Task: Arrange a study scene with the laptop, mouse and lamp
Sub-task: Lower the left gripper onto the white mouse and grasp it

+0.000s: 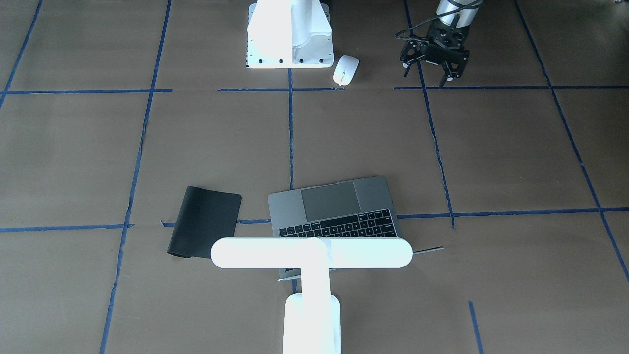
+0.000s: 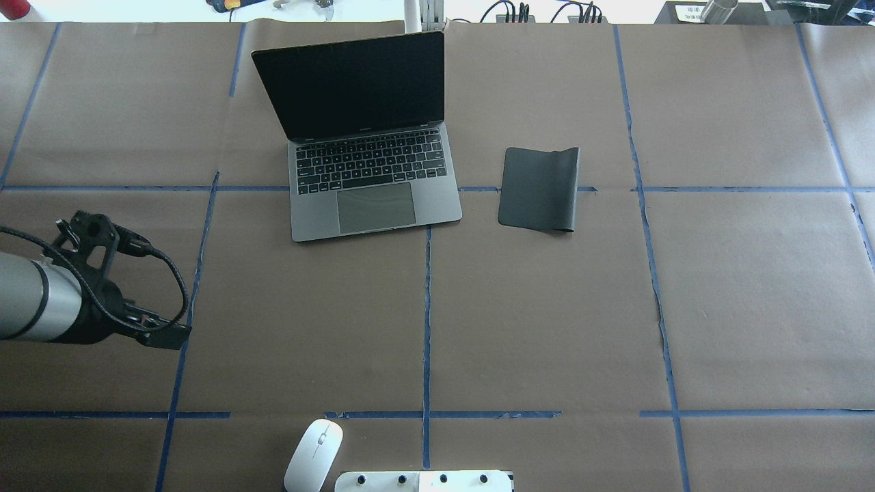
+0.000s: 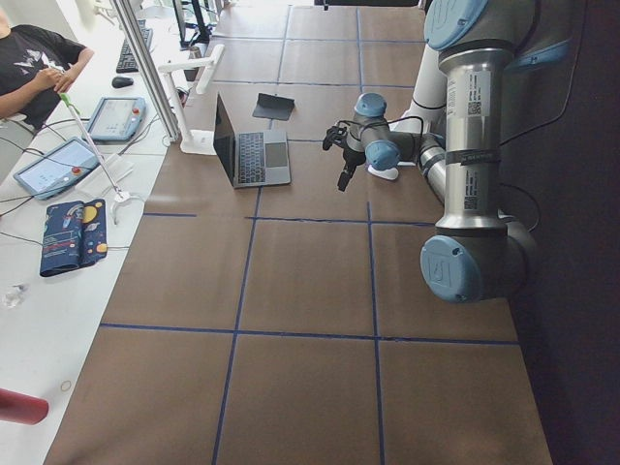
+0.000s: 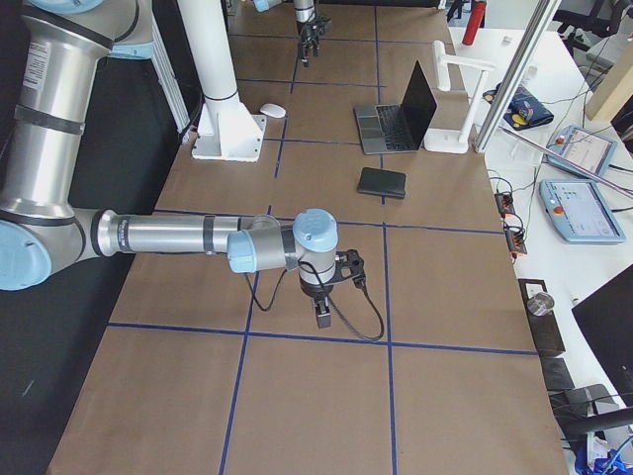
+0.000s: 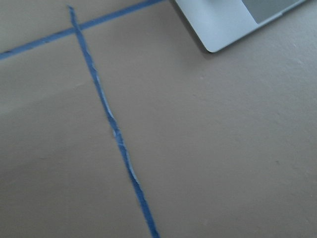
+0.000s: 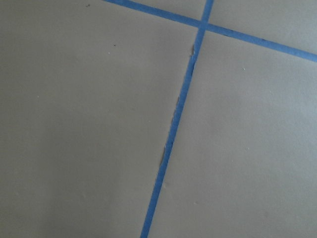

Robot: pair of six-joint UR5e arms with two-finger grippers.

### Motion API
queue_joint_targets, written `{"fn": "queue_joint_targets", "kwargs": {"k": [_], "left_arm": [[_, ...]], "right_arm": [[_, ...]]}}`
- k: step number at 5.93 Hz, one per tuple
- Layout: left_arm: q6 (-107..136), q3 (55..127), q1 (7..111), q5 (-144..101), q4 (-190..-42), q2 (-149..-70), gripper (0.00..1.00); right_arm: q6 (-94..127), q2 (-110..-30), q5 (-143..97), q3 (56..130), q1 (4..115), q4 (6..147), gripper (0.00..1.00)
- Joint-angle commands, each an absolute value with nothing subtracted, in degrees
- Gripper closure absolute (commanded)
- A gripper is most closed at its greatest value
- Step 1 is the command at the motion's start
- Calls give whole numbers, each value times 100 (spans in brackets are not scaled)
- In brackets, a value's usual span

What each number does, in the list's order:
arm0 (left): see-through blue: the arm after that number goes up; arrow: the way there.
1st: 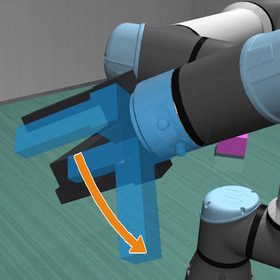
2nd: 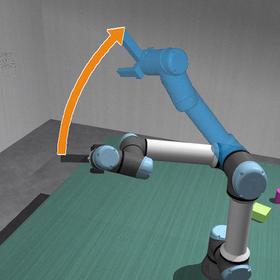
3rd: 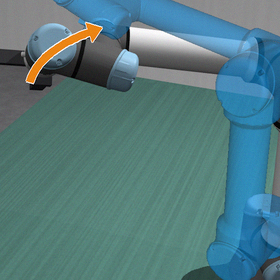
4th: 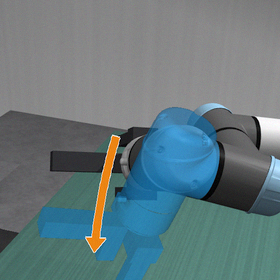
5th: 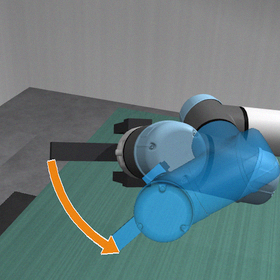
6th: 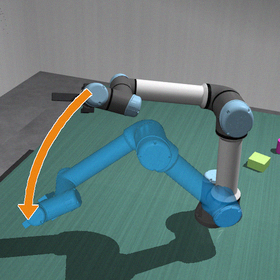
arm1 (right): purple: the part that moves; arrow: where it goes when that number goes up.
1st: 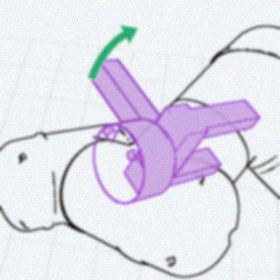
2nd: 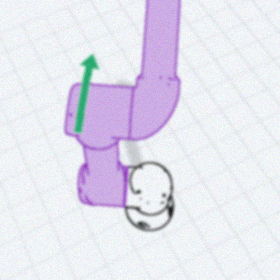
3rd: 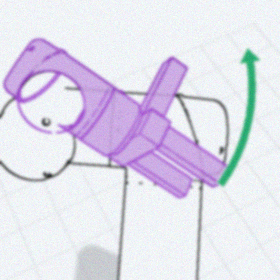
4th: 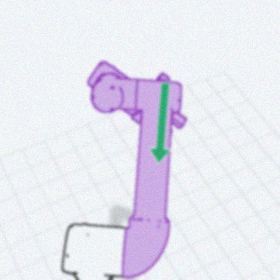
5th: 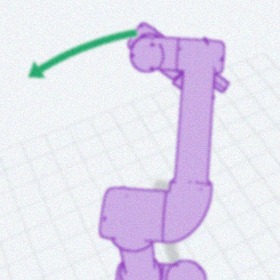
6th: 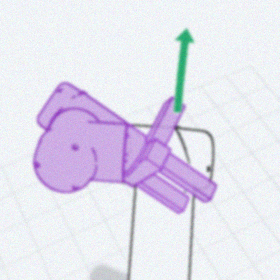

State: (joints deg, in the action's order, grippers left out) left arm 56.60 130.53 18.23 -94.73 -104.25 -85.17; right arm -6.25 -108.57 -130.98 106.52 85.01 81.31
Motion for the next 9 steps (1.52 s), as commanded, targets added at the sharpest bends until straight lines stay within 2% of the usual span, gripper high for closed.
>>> {"fn": "queue_joint_targets", "kwargs": {"k": [1, 3, 5, 9], "left_arm": [[6535, 13034, 481, -8511, -10406, -8639, 0], [6854, 12929, -16, -8411, -9743, -9374, 0], [6855, 12203, -52, -8402, -9563, -10201, 0], [6776, 11980, -114, -8437, -9589, -10257, 1]], "right_arm": [[-738, -10986, -13148, 10644, 8675, 8121, 0], [-738, -10995, -13149, 10635, 8675, 8121, 0], [-712, -10995, -13148, 10600, 8675, 8112, 0], [-686, -10995, -13148, 10591, 8675, 8121, 0]]}}
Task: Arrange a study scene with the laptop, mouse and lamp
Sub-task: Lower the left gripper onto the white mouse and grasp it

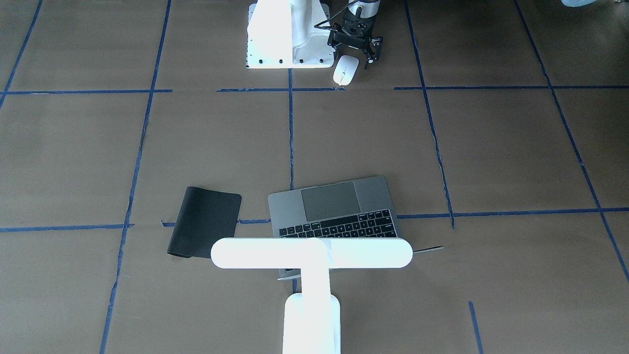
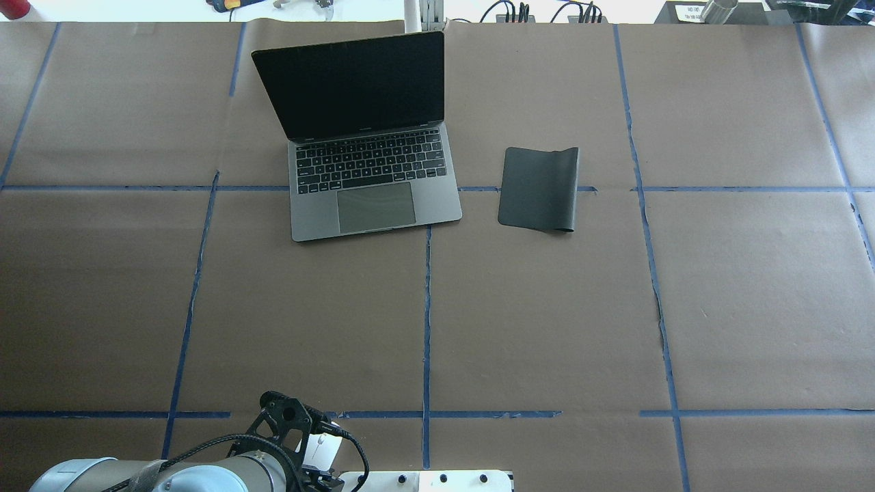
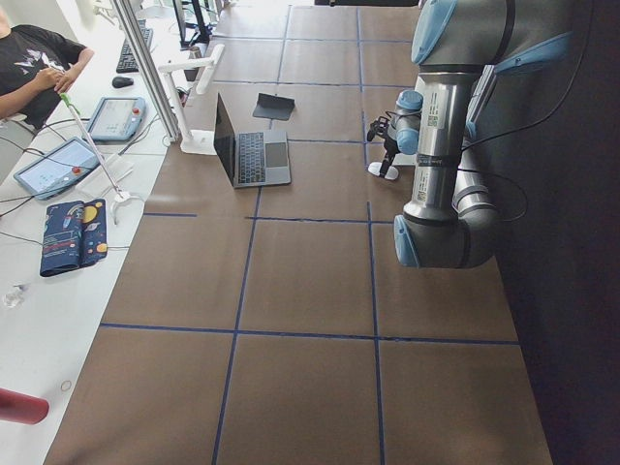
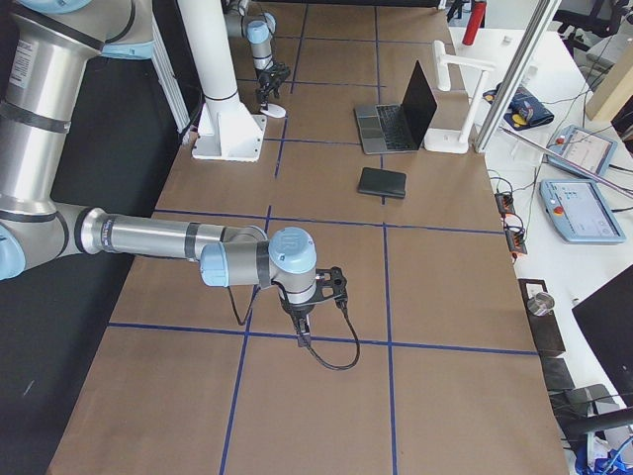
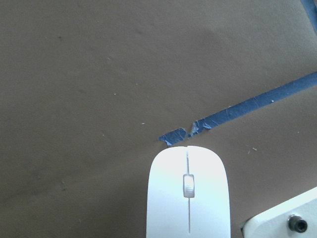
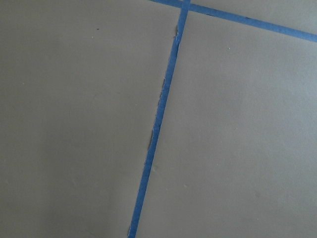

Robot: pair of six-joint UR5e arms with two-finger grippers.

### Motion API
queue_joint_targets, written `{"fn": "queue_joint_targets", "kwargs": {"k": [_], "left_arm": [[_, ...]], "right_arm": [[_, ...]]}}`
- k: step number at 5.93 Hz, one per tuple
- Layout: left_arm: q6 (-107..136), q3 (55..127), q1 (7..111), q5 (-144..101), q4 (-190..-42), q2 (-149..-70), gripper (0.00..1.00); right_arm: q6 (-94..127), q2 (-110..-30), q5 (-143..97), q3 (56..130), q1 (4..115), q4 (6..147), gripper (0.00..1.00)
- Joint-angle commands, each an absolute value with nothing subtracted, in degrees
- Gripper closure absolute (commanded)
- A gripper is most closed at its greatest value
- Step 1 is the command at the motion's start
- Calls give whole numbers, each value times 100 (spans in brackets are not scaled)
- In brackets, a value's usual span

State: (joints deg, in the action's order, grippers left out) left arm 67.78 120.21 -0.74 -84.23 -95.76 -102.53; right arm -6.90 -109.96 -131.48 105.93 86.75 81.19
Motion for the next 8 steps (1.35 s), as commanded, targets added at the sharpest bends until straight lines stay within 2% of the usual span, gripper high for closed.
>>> {"fn": "queue_joint_targets", "kwargs": {"k": [1, 2, 4, 6, 8], "left_arm": [[6776, 11875, -140, -8446, -9606, -10266, 1], [6785, 11883, -141, -8464, -9606, -10257, 2], [6794, 11892, -141, -8473, -9607, -10266, 46], [6794, 11926, -141, -8481, -9615, -10274, 55], [6794, 12398, -54, -8490, -9580, -10266, 57]], "right_arm": [[-686, -10995, -13148, 10591, 8675, 8121, 0], [-686, -10995, -13148, 10591, 8675, 8121, 0], [-686, -10995, -13148, 10600, 8675, 8121, 0], [-686, -10995, -13148, 10591, 8675, 8121, 0], [-686, -10986, -13148, 10591, 8666, 8121, 0]]}}
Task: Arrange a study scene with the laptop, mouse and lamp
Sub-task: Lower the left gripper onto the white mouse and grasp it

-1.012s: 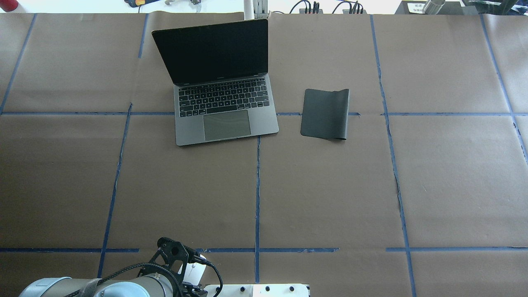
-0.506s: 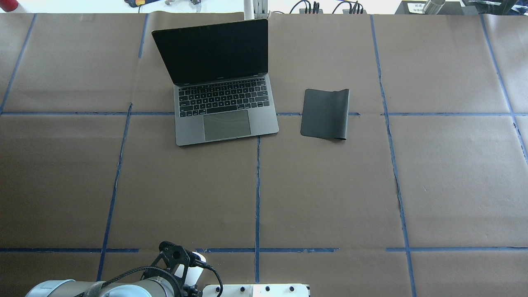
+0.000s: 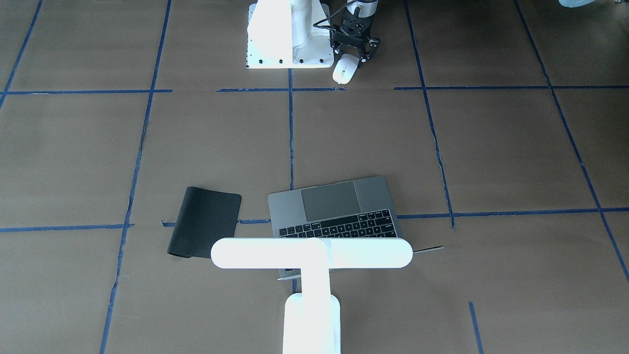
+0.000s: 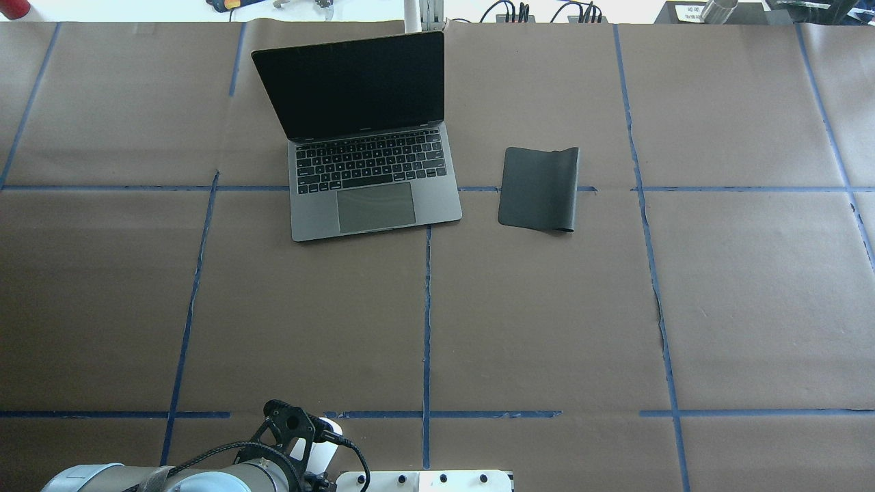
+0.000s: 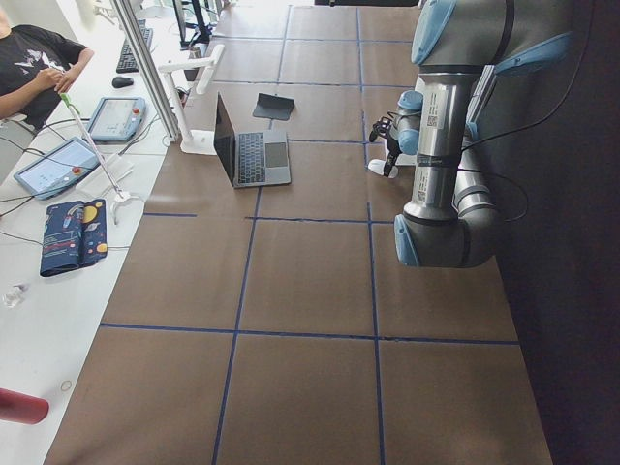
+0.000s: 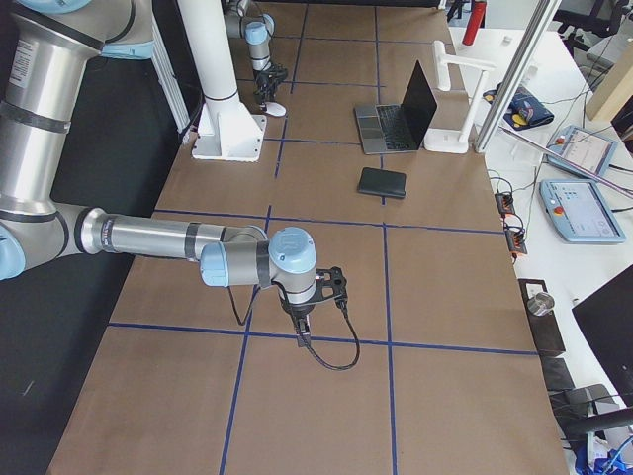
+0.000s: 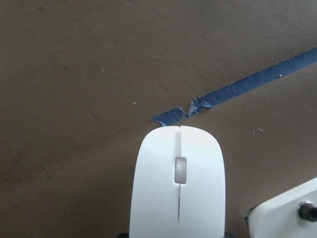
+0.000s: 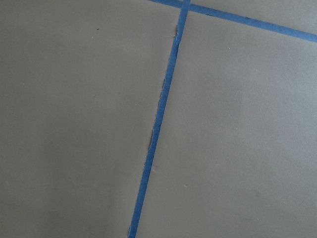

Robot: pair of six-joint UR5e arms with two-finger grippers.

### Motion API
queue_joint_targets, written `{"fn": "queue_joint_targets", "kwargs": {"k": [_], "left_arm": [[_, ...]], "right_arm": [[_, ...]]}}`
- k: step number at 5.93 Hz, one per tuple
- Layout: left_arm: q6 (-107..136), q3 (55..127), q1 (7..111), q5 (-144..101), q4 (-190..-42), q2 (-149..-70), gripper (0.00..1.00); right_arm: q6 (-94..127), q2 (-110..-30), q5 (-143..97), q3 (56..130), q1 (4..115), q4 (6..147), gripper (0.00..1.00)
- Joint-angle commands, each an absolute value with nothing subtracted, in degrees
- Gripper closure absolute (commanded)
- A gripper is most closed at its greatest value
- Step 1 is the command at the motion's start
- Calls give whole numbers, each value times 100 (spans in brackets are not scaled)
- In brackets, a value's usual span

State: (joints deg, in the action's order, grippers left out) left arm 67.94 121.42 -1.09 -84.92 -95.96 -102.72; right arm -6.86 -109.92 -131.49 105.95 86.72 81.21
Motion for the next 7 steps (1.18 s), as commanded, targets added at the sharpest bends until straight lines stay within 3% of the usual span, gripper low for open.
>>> {"fn": "queue_joint_targets", "kwargs": {"k": [1, 4, 6, 7], "left_arm": [[6785, 12671, 173, -8482, -9554, -10266, 60], [6785, 12499, 911, -8481, -9319, -10807, 60], [6785, 11651, 1448, -8830, -8763, -12027, 60], [6785, 10828, 1729, -8990, -8780, -12720, 60]], "right_arm": [[-686, -10986, -13148, 10591, 8666, 8121, 0], [-686, -10995, -13209, 10600, 8675, 8121, 0], [-686, -11004, -13219, 10600, 8675, 8112, 0], [-686, -11004, -13219, 10600, 8675, 8121, 0]]}}
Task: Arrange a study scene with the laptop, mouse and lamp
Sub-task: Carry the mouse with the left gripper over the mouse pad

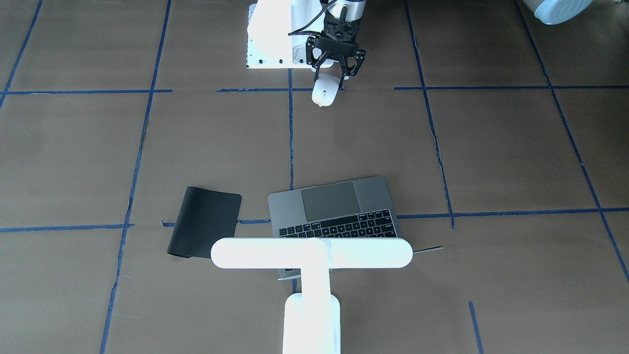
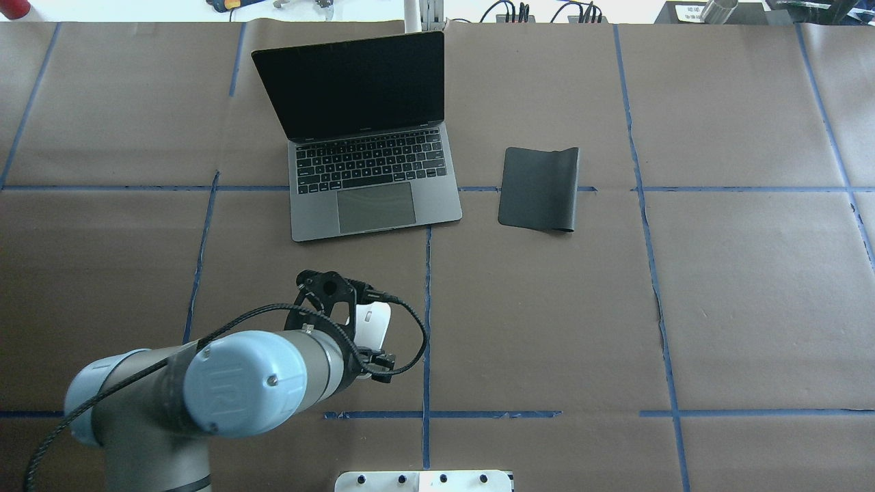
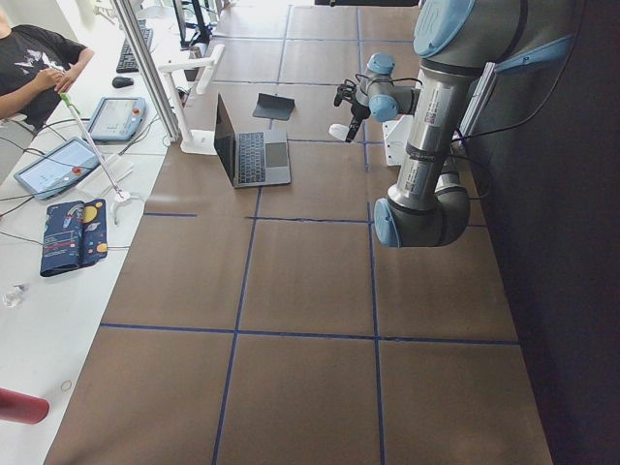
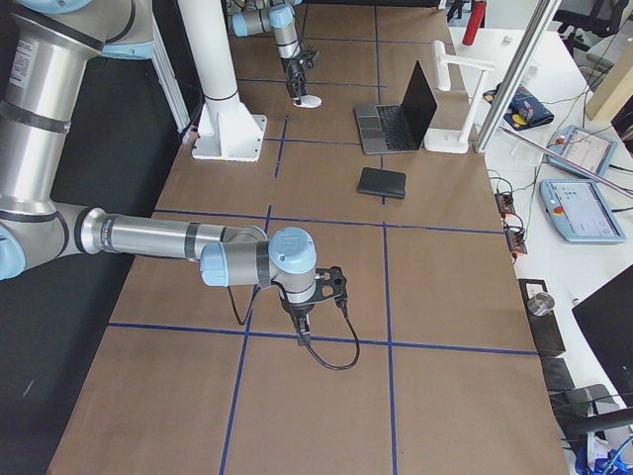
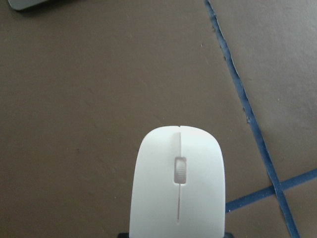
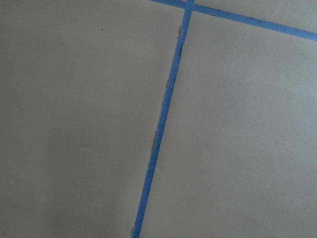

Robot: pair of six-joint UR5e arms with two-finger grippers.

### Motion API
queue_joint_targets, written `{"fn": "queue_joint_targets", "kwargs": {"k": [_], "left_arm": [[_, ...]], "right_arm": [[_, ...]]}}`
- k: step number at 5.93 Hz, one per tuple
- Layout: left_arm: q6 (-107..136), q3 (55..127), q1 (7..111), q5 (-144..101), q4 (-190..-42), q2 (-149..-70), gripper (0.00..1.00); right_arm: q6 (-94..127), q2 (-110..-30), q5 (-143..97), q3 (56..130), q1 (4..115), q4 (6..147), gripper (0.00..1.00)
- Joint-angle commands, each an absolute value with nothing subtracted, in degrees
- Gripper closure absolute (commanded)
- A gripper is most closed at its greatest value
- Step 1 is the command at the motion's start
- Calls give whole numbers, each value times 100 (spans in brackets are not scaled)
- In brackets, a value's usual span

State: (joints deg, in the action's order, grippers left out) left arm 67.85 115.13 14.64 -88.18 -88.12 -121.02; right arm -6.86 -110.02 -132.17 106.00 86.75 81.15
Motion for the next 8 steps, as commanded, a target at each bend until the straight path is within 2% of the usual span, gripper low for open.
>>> {"fn": "queue_joint_targets", "kwargs": {"k": [1, 2, 3, 4, 5, 6, 7, 8], "left_arm": [[6785, 10036, 1958, -9165, -8798, -13396, 61], [6794, 9280, 2108, -9184, -8833, -14030, 61], [6846, 8124, 2266, -9237, -8859, -14924, 61], [6881, 6946, 2346, -9281, -9277, -15629, 61], [7169, 5377, 2425, -9273, -10064, -16419, 61], [7285, 4230, 2469, -9281, -10551, -17027, 61], [7582, 3723, 2470, -9255, -11017, -17198, 61], [7933, 3100, 2470, -9237, -11352, -17583, 55]], "right_arm": [[-686, -11004, -13219, 10600, 8675, 8112, 0], [-686, -11004, -13219, 10600, 8675, 8121, 0], [-686, -11004, -13219, 10600, 8675, 8121, 0], [-686, -11004, -13219, 10600, 8675, 8121, 0], [-686, -11021, -13219, 10591, 8675, 8121, 0], [-686, -11030, -13245, 10600, 8675, 8121, 0], [-686, -11048, -13254, 10600, 8666, 8121, 0], [-703, -11065, -13271, 10600, 8675, 8121, 0]]}}
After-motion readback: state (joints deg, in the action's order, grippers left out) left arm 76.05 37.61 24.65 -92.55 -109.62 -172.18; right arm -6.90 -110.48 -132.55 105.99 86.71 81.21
